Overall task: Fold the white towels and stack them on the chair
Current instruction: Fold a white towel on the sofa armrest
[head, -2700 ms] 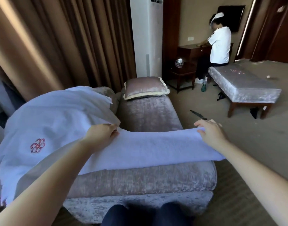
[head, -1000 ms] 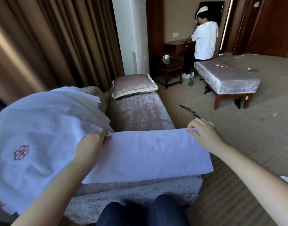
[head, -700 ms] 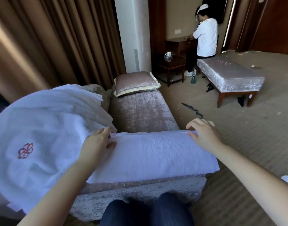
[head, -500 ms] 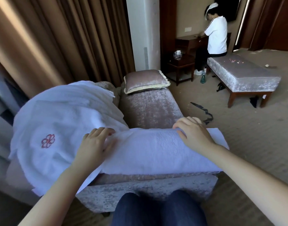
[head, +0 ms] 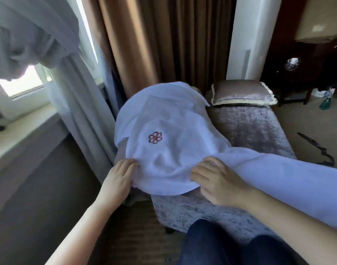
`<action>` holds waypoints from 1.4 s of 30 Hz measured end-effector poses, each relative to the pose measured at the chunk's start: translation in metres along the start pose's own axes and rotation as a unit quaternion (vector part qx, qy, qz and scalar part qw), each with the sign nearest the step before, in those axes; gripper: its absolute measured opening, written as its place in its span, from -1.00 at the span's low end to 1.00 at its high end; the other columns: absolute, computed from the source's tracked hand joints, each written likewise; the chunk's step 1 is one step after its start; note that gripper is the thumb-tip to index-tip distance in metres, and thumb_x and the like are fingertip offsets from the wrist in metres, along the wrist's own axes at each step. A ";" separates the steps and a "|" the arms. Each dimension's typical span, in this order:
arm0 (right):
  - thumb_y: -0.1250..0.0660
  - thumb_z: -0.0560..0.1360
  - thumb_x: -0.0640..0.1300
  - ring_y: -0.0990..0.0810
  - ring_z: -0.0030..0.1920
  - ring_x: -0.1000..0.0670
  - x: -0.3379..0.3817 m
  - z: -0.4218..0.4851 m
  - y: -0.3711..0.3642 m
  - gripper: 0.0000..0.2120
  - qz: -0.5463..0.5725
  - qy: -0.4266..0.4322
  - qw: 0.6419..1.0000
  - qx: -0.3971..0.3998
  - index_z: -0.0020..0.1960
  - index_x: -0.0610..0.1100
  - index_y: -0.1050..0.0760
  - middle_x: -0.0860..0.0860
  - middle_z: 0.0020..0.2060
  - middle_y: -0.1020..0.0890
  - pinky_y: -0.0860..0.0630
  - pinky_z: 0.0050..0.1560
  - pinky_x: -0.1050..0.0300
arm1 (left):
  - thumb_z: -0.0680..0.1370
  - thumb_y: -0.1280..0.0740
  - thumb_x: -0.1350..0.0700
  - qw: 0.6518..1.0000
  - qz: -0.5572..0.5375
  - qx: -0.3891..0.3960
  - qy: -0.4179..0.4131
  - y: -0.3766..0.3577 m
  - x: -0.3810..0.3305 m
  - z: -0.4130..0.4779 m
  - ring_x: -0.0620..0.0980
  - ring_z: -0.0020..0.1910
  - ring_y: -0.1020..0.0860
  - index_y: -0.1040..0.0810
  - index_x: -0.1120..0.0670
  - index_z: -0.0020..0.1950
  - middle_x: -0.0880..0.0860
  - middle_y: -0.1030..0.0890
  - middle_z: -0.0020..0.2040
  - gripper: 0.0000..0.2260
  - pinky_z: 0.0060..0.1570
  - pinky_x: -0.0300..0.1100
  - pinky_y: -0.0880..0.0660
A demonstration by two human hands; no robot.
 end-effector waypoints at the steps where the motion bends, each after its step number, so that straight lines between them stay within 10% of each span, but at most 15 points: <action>1: -0.30 0.41 -0.23 -0.54 -0.08 -0.09 0.005 -0.001 -0.006 -0.84 -0.012 0.009 1.000 0.015 -0.04 -0.15 -0.59 -0.03 -0.07 -0.59 -0.39 0.21 0.01 | 0.42 -0.13 0.28 1.000 -0.005 -0.025 0.003 0.003 0.003 -0.002 0.22 0.18 -0.50 -0.53 0.24 0.15 0.17 -0.55 0.18 -0.65 0.13 0.05 -0.49; 8: -0.19 0.48 -0.38 -0.53 -0.21 -0.07 0.015 0.011 -0.022 -0.77 -0.162 0.004 0.987 -0.003 -0.14 -0.12 -0.55 -0.01 -0.21 -0.55 -0.37 0.25 -0.03 | 0.38 -0.31 0.35 0.997 -0.014 -0.063 0.047 -0.006 0.030 -0.010 0.20 0.11 -0.46 -0.52 0.23 0.17 0.20 -0.47 0.23 -0.65 0.00 0.09 -0.56; 13: -0.28 0.51 -0.18 -0.47 -0.39 -0.03 -0.005 0.038 -0.006 -0.81 -0.068 -0.085 0.993 -0.046 -0.27 -0.12 -0.54 0.03 -0.43 -0.51 -0.49 -0.04 0.03 | 0.48 -0.24 0.23 0.994 -0.058 -0.085 0.022 0.012 0.029 0.000 0.13 0.08 -0.48 -0.65 0.17 0.04 0.12 -0.56 0.16 -0.77 0.04 -0.08 -0.48; 18: -0.19 0.55 -0.06 -0.47 -0.48 -0.16 -0.070 0.079 0.031 -0.70 0.003 -0.259 0.958 -0.121 -0.26 -0.19 -0.50 -0.04 -0.47 -0.55 -0.28 -0.37 0.15 | 0.55 -0.24 0.10 0.919 -0.284 -0.135 0.236 0.040 0.060 0.026 -0.11 -0.07 -0.47 -0.53 0.05 -0.05 -0.06 -0.56 -0.07 -0.90 -0.07 -0.27 -0.36; 25: -0.19 0.60 -0.01 -0.55 0.09 -0.06 -0.139 0.095 -0.049 -0.83 0.003 -0.389 0.906 0.164 0.06 -0.06 -0.51 0.03 0.01 -0.62 -0.27 0.03 0.09 | 0.50 -0.45 0.07 0.841 -0.368 -0.098 0.385 0.025 0.092 0.047 -0.04 -0.25 -0.55 -0.48 0.03 0.00 0.03 -0.63 -0.22 -0.82 -0.18 -0.19 -0.46; 30: -0.28 0.56 -0.02 -0.46 0.22 0.02 -0.117 0.121 -0.047 -0.68 0.070 -0.269 0.957 0.079 0.30 -0.01 -0.43 0.10 0.17 -0.53 -0.23 0.22 0.09 | 0.58 -0.34 0.11 0.857 -0.342 -0.102 0.372 0.022 0.105 0.052 -0.14 -0.36 -0.51 -0.59 0.01 -0.21 -0.06 -0.60 -0.36 -0.84 -0.29 -0.25 -0.38; 35: -0.23 0.45 -0.03 -0.54 -0.12 0.02 -0.077 0.162 -0.055 -0.81 0.068 -0.121 0.990 0.010 -0.10 -0.04 -0.61 0.10 -0.20 -0.62 -0.24 0.05 0.17 | 0.62 -0.28 0.10 0.850 -0.364 -0.092 0.370 0.018 0.100 0.052 -0.28 -0.33 -0.51 -0.61 0.05 -0.13 -0.12 -0.59 -0.32 -0.82 -0.29 -0.39 -0.37; 38: -0.25 0.52 -0.03 -0.53 -0.27 -0.10 -0.098 0.176 -0.057 -0.76 0.065 -0.232 0.970 -0.032 -0.28 -0.09 -0.50 0.01 -0.40 -0.54 -0.30 -0.12 0.06 | 0.64 -0.23 0.05 0.839 -0.394 -0.070 0.369 0.015 0.100 0.048 -0.35 -0.10 -0.55 -0.62 -0.04 -0.05 -0.15 -0.65 -0.11 -0.83 -0.13 -0.46 -0.40; 42: -0.22 0.58 -0.02 -0.56 -0.08 -0.07 -0.128 0.182 -0.074 -0.82 0.045 -0.348 0.935 0.055 -0.07 -0.10 -0.52 0.01 -0.17 -0.63 -0.36 0.06 0.04 | 0.60 -0.29 0.02 0.863 -0.335 0.009 0.377 0.000 0.108 0.040 -0.14 -0.13 -0.56 -0.62 -0.06 -0.10 -0.06 -0.64 -0.16 -0.86 -0.12 -0.26 -0.44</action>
Point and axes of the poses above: each hand's wrist, its own z-axis towards the middle knuckle, its own y-axis out of the back of the hand, x = y × z, the point moved 8 cm from there along z, towards the middle knuckle
